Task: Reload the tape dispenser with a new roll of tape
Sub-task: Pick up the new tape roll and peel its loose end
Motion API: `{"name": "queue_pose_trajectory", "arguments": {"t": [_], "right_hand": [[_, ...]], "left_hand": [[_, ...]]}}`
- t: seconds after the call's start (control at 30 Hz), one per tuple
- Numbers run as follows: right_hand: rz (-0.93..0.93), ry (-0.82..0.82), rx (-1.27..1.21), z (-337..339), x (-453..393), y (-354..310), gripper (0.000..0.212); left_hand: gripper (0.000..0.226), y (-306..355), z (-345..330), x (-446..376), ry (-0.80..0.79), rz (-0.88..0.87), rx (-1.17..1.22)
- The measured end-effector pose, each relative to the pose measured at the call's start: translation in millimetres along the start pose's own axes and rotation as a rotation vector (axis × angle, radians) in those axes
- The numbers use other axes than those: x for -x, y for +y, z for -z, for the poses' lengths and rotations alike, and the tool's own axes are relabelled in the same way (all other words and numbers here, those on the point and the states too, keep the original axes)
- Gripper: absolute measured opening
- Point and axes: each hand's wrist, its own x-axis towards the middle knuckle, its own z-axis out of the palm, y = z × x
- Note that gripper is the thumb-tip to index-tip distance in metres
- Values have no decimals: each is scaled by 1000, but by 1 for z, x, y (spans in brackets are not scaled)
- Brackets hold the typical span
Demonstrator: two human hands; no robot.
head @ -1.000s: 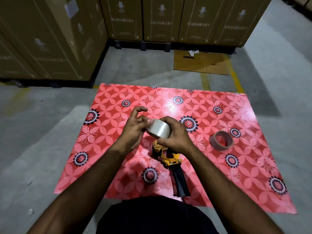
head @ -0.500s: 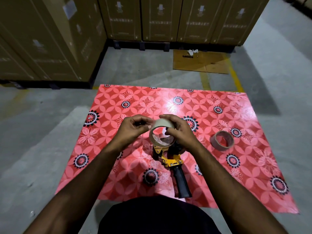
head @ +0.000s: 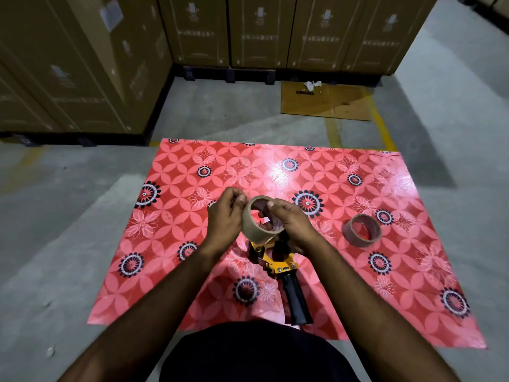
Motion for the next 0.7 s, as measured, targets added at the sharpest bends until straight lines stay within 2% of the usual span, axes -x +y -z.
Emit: {"name": "queue_pose_trajectory", "arguments": {"t": [0.1,0.23,0.27,0.33,0.37,0.47,0.6,0.7], "right_hand": [[89,29,179,3,3,2,28],[258,-114,338,9,16,3,72],[302,-106,417,10,18,6,77],[325,15,501,11,18,11,66],[291,69,453,10,18,12,56],[115,127,-15,9,17,14,40],[128,110,-55,19,22,9,44],[141,-1,-32,23,26,6,46]], "left_hand": [[16,-4,-6,4,50,45,-35],[16,-5,-8,3,120,85,-73],[16,-5,-8,3,125,91,-71],[14,-4,-8,3,111,131,-15],[13,-3,-7,3,98,164,42],[10,0,0,1,25,241,201],[11,4,6,3,-92,459,449],[14,7,3,6,-77,631,605]]}}
